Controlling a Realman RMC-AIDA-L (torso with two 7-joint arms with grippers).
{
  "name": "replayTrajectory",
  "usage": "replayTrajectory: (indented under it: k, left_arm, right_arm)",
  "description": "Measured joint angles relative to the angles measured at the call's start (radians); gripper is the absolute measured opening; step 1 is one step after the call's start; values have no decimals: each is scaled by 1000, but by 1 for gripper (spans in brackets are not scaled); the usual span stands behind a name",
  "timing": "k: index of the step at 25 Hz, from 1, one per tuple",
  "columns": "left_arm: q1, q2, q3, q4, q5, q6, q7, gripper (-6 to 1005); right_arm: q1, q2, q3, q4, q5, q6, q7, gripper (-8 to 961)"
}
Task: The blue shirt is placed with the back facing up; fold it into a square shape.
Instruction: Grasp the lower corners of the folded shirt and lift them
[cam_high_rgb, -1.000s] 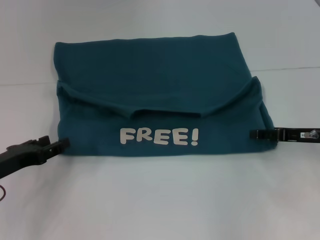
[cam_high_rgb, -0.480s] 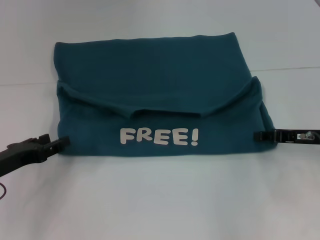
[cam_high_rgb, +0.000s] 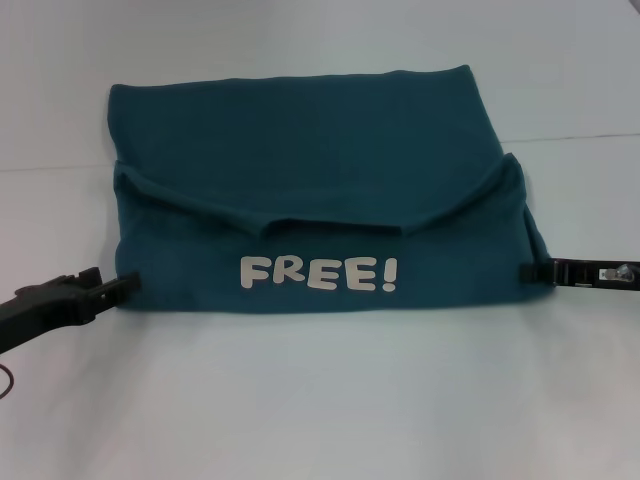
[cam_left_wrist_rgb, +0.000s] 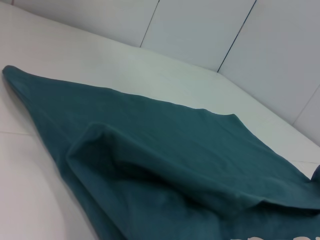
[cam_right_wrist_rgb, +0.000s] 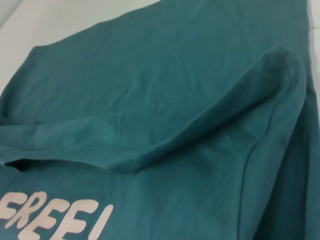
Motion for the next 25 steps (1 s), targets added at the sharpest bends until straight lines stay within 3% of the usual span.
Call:
replayTrajectory:
  k: [3, 17, 25]
  left_arm:
    - [2, 0, 0, -2, 0, -7, 0, 711]
    - [-27, -12, 81, -29, -5, -129, 16, 709]
    - [-46, -14, 136, -64, -3, -278, 16, 710]
  right_arm:
    - [-9, 0, 1, -1, 29, -7, -20, 34]
    - [-26, -5, 8, -4, 121, -87, -92, 27]
    - [-34, -6, 11, -4, 131, -98, -100, 26]
